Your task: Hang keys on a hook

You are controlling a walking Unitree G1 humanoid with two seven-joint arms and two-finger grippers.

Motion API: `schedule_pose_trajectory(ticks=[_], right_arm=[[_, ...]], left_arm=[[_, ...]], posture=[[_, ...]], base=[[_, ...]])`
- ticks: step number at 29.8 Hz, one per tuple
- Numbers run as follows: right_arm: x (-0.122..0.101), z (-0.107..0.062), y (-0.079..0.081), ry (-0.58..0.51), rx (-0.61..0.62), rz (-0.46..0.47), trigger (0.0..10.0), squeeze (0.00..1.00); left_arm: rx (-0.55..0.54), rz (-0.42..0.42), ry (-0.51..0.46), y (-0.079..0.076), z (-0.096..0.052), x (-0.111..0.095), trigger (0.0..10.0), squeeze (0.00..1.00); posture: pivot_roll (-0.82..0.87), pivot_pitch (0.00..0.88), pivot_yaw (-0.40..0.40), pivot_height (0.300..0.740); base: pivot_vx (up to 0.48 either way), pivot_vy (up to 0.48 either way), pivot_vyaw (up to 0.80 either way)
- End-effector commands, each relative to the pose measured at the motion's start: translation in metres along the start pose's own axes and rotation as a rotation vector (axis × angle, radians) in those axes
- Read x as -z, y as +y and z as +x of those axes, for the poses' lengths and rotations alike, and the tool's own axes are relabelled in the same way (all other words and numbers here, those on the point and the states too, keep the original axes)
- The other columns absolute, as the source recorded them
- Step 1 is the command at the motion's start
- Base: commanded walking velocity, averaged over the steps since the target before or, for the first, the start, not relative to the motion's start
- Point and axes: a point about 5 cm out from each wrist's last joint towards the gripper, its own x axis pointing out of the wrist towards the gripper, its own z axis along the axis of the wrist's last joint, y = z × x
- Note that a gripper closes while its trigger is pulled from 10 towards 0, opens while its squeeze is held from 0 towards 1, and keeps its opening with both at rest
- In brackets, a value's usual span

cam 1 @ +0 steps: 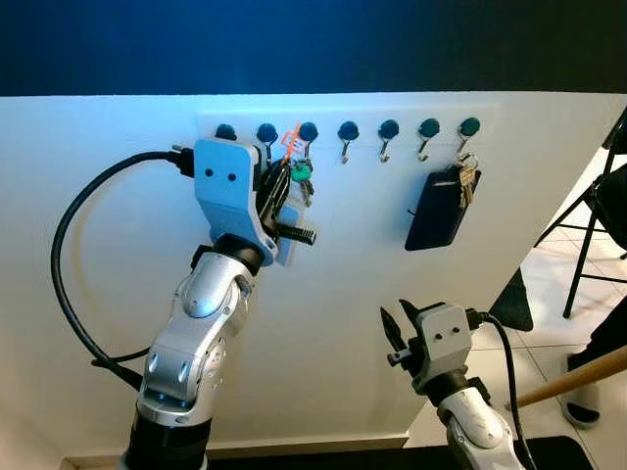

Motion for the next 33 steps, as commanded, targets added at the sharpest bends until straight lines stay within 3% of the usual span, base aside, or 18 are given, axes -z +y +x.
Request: schedule_pose_trajectory(ticks=[1,13,26,33], right_arm=[[0.005,-0.003,0.001,0.017,-0.008,-0.002,10.0,0.0],[0.005,-0.004,-0.002,0.02,-0.004,-0.011,10.0,0.0],[0.005,-0.002,-0.003,0.023,-0.014,-0.01,10.0,0.0],[0.004,-0.001,-0.002,0.021,-0.019,-0.011,10.0,0.0]], left_arm=[[-0.021,0.018,0.017,0.004,-0.002,0.005,10.0,0.0],[-0.001,0.009,-0.095,0.016,-0.01,-0.027,10.0,0.0],[0.081,0.036,-0.089,0.013,-0.022,-0.034,10.0,0.0],[0.16,-0.008,-0.053,-0.013,-0.031,-0.026,10.0,0.0]], posture=[[0.05,0.18,0.02,0.74],[0.04,0.177,0.016,0.74],[0.06,0.186,-0.001,0.74],[0.05,0.186,-0.003,0.74]], base=[[0.0,0.0,0.0],[0.0,0.0,0.0],[0.0,0.0,0.0],[0.0,0.0,0.0]])
